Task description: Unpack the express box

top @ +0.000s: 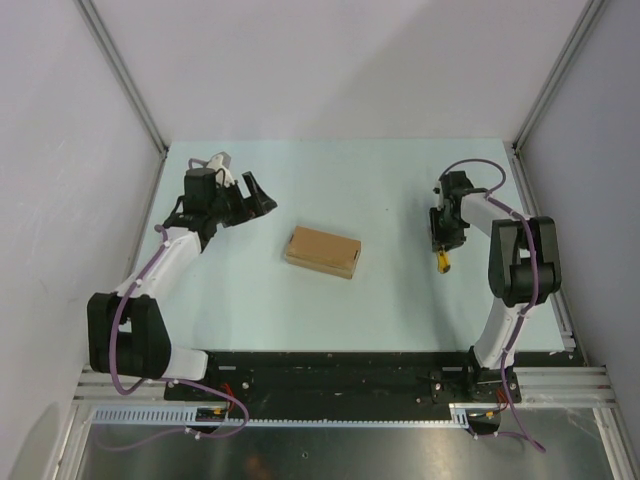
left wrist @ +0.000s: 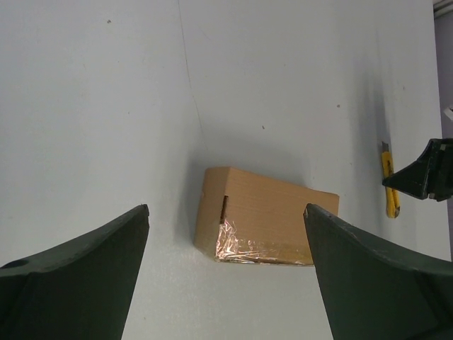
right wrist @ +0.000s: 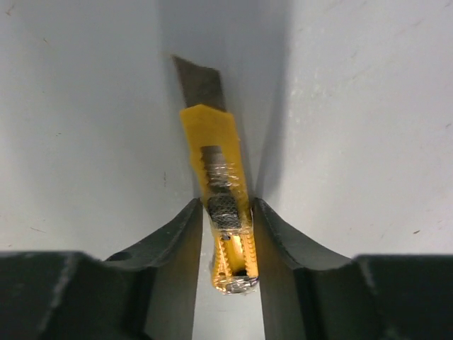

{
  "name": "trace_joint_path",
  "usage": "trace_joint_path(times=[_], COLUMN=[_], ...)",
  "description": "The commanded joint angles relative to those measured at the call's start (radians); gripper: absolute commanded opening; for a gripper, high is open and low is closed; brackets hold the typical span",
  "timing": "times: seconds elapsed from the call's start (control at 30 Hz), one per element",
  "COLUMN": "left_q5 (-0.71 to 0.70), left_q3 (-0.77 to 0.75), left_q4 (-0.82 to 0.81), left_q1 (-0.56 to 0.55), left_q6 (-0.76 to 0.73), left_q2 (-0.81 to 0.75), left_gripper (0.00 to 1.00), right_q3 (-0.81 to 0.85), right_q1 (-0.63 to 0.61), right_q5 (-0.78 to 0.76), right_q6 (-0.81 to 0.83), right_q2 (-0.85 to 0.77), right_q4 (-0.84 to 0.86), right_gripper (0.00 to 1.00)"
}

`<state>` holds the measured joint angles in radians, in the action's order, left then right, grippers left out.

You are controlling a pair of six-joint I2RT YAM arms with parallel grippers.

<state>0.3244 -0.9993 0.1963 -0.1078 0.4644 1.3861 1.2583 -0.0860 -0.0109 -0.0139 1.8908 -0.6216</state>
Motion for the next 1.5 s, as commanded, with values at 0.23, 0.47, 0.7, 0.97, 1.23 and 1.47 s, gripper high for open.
trace_joint_path(times=[0.23,0.47,0.7,0.97,1.23,1.47], left_q5=[0.143,0.196,0.202,0.284,0.45,0.39], left_q3=[-0.041,-0.041,-0.042,-0.122,-0.191,-0.251], left_q4=[-0.023,-0.026,-0.031,-0.046,-0.129,-0.153], left_q1=[0.005,-0.013,-0.084,-0.164,-0.273,-0.397], left_q6=[0.028,0.074,0.097,0.097,0.085,0.122], left_q2=[-0.019,-0.001,-0.021,-0.007,-0.033,-0.009], left_gripper=[0.95,0.94,0.94,0.95,0.9,0.81], right_q3=[0.012,0.012,0.012,0.001,-0.014,-0.05], right_q1=[-0.156,-0.276,-0.316,-0.366,-0.425,-0.549], right_q5=[-0.073,-0.051,-0.031,0.045,0.117,0.072], right_q6=[-0.159,-0.238,-0.264,-0.229,-0.212,-0.204], right_q2=[0.016,-0.088,-0.263,-0.558,-0.717,-0.756], right_q4=[-0.035,-0.026,-0.076,-0.112,-0.099,-0.036], right_gripper=[0.1,0.0,0.0,0.0,0.0,0.0])
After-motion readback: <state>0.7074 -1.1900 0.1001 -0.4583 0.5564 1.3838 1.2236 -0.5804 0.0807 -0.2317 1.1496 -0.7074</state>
